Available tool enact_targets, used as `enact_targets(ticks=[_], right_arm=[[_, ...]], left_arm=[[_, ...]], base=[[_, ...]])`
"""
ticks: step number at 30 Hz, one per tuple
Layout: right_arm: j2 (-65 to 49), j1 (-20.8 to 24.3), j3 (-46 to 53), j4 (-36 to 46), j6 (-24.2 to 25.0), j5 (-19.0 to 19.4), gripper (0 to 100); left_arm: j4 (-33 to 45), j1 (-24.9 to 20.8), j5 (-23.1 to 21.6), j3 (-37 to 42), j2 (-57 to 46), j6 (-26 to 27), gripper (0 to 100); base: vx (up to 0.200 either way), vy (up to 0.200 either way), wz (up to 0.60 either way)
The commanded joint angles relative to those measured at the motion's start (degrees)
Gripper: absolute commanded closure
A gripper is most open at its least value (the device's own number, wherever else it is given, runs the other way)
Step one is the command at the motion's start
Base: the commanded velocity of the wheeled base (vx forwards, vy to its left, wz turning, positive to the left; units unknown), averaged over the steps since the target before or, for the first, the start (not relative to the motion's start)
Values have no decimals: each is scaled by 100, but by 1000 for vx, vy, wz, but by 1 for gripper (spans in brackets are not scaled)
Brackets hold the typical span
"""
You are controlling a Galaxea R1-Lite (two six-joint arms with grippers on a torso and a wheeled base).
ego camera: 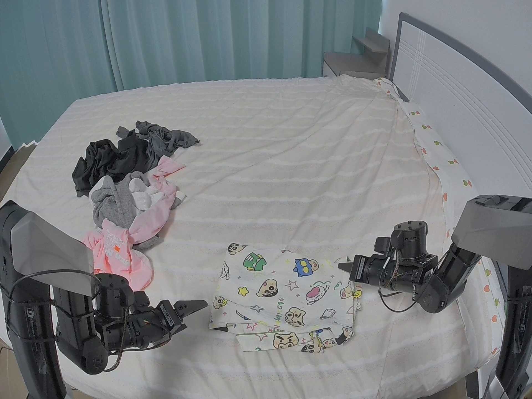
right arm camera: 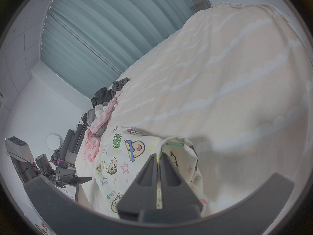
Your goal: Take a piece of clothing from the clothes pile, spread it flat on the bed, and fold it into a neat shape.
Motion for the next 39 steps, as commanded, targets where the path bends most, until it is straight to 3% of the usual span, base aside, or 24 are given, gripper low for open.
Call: enact_targets(ticks=[1,26,27,36,39], right_arm=[[-138,-98,46,-24,-43,-93,100],[73,-371,459,-930,-166,-145,100],[55,-379,459,-930,-148,-145,0],[-428,-432,1083,-1193,-113,-137,0],[-718,-265,1821,-1554,-96,-110,0]], left_arm=[[-102,5,1,-1,8,-2,0],[-102,-3,1,-1,17,-2,0],[-102,-3,10,-1,8,-2,0],[-102,-3,1,-1,17,-2,0],[-102,-3,10,-1,17,-2,0]], base=[[0,0,0],[0,0,0],[0,0,0],[0,0,0],[0,0,0]])
